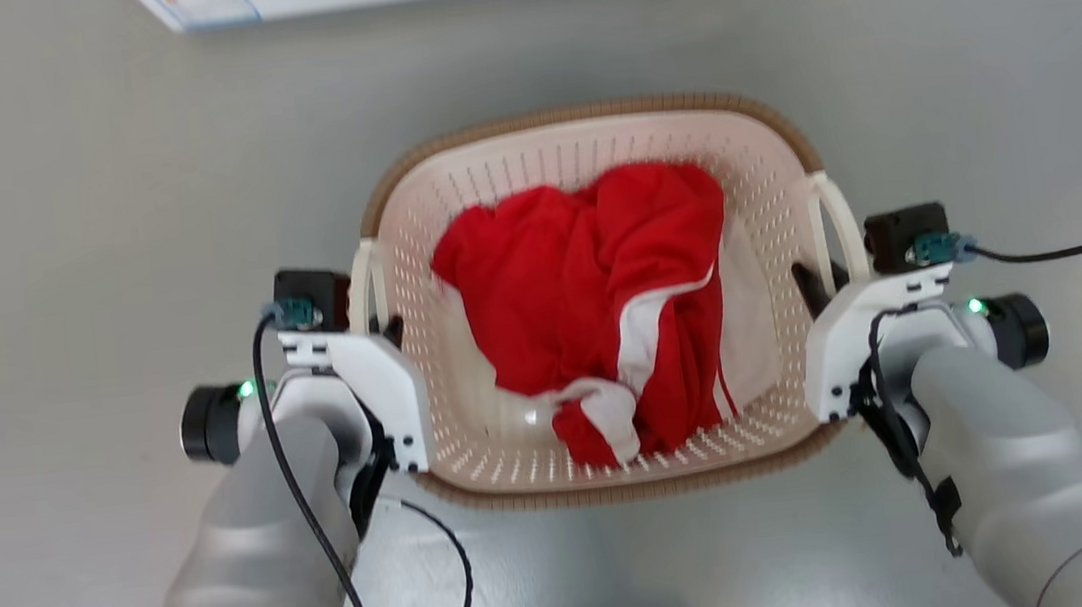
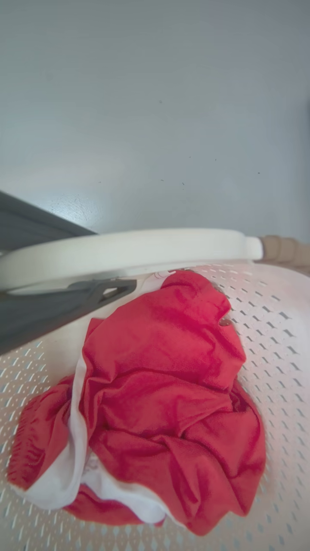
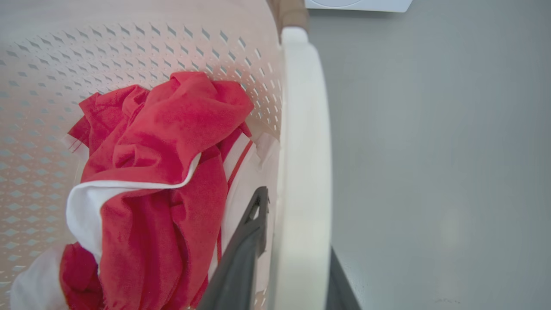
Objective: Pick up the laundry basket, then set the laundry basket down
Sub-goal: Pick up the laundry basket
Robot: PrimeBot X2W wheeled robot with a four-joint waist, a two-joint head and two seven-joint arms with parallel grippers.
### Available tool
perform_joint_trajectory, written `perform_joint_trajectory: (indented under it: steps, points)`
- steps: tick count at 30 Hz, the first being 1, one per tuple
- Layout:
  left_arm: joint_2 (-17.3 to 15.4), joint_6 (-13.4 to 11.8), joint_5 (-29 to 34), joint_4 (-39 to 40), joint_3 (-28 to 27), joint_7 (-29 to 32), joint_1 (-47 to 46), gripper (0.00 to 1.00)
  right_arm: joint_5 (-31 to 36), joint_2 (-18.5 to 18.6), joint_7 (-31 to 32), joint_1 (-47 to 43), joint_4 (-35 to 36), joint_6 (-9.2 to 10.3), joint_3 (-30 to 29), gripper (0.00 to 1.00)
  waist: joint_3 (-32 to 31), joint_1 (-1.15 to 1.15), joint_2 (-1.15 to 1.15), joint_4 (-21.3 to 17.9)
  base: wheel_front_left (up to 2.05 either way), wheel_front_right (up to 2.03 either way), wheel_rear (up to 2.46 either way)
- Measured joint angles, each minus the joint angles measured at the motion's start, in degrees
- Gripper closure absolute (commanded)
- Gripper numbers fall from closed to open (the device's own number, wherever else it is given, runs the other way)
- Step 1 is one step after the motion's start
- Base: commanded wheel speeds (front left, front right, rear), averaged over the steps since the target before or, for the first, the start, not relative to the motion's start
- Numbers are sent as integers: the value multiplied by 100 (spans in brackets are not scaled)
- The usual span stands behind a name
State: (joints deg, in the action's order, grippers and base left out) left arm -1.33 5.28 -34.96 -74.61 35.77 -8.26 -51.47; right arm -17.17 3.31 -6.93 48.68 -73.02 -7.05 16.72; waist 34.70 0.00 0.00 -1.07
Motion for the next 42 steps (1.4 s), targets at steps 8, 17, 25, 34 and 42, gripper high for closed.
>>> perform_joint_trajectory:
  steps: [8,17,25,34,42]
  points:
    - [5,1,-100,7,48,191,586,100,-255,-25,327,-420,-10,-1,294,100,-871,0,0,-70,0,0,0]
    - [2,2,-148,5,154,402,1299,100,-781,-35,734,-1135,103,0,826,100,-1832,0,0,-179,0,0,0]
    - [-29,12,-310,3,325,588,1879,100,-1125,-27,1103,-1652,205,5,1303,100,-2607,0,0,-244,0,0,0]
    - [-63,34,-461,151,638,996,2346,100,-1330,-15,1385,-2022,189,8,1633,100,-3272,0,0,-262,0,0,0]
    - [-105,30,-664,342,892,1280,2536,100,-1597,8,1636,-2191,260,51,1881,100,-3493,0,0,-289,0,0,0]
